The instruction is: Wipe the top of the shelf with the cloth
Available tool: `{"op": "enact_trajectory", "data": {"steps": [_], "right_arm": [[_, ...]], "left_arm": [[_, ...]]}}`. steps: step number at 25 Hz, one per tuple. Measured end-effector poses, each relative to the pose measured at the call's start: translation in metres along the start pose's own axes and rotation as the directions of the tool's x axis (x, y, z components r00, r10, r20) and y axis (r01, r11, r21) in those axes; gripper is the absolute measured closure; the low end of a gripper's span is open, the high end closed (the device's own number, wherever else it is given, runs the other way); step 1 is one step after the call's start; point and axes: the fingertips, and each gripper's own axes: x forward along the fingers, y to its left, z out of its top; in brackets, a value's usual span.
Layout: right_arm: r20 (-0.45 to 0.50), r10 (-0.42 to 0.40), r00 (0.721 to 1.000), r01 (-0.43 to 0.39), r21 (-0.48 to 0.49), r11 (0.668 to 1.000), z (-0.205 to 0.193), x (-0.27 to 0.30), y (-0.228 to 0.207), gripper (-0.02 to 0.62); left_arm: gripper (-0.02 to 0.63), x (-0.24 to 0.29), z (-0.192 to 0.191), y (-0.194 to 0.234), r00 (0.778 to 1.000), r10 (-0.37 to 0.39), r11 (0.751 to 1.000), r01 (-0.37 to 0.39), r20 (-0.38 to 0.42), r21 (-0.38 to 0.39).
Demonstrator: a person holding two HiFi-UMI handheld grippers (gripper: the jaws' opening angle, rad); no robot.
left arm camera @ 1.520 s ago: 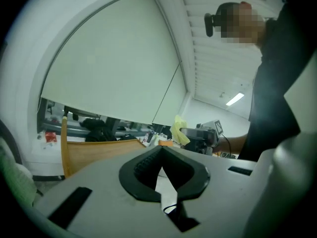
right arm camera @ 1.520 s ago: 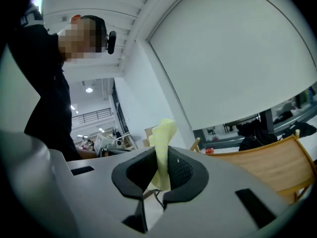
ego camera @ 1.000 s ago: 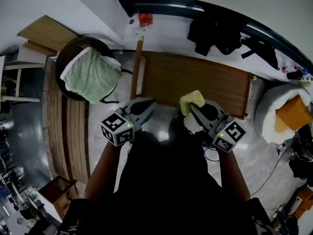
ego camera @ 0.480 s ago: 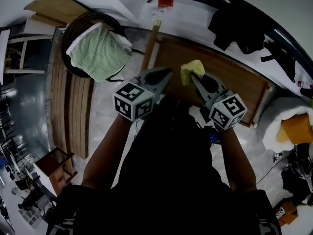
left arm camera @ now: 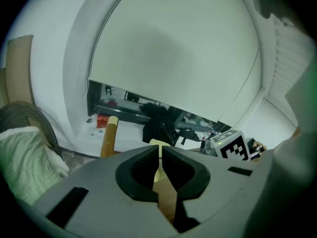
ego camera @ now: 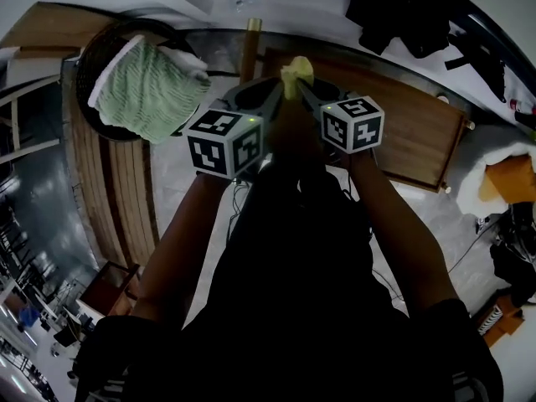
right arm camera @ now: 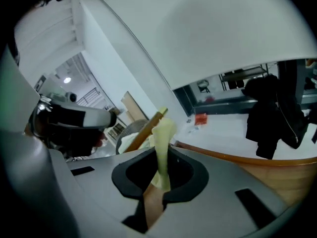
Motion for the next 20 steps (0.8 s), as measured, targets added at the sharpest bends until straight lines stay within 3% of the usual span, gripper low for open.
{"op": "enact_trajectory", "data": {"steps": [5, 9, 20], "right_arm": [[-0.101, -0.055, 0.993, 0.058, 0.018, 0.998, -0.027, 0.048, -0.027, 0.546], [-0.179, -0.067, 0.982, 0.076, 0.044, 0.996, -0.048, 0.084, -0.037, 0.546], [-0.281, -0.162, 0.946, 0.144, -0.084, 0.986, -0.062, 0.119, -0.048, 0.546]], "left_arm": [[0.594, 0.014, -0.011, 0.025, 0.996, 0.036, 0.999, -0.037, -0.085, -0.018], [0.594, 0.016, -0.012, 0.032, 0.994, 0.011, 0.999, -0.014, -0.109, -0.034], [0.595, 0.021, -0.018, 0.051, 0.992, -0.019, 0.999, 0.014, -0.128, -0.035]]}}
